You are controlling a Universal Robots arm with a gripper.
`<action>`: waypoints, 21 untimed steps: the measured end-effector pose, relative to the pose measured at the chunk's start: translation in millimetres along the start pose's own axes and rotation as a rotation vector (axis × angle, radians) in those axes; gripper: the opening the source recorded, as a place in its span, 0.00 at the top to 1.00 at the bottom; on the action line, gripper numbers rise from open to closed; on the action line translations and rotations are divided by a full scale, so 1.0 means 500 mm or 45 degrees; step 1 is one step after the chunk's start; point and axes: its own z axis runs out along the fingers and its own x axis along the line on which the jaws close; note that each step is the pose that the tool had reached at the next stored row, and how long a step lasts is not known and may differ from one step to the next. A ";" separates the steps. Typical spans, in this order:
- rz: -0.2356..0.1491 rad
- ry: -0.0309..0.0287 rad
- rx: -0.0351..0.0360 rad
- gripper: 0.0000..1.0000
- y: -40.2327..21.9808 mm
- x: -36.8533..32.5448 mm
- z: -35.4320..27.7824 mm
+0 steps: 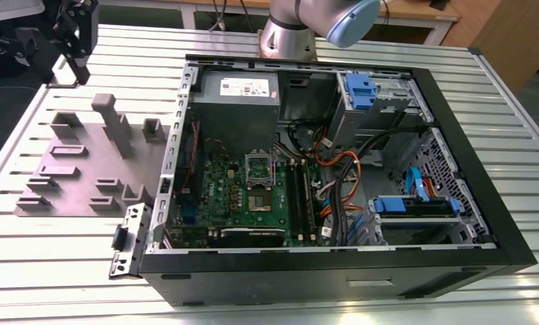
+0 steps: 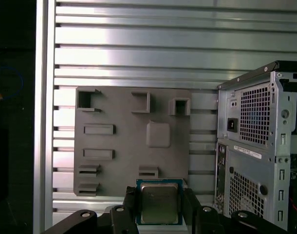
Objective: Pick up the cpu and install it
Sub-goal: 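Pick up the cpu and move it towards the insertion slot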
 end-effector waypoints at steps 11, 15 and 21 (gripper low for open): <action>0.000 -0.0003 -0.0002 0.53 -0.008 -0.001 0.000; 0.000 -0.0001 -0.0001 0.53 -0.008 -0.005 0.000; 0.000 -0.0002 -0.0001 0.53 -0.008 -0.012 0.001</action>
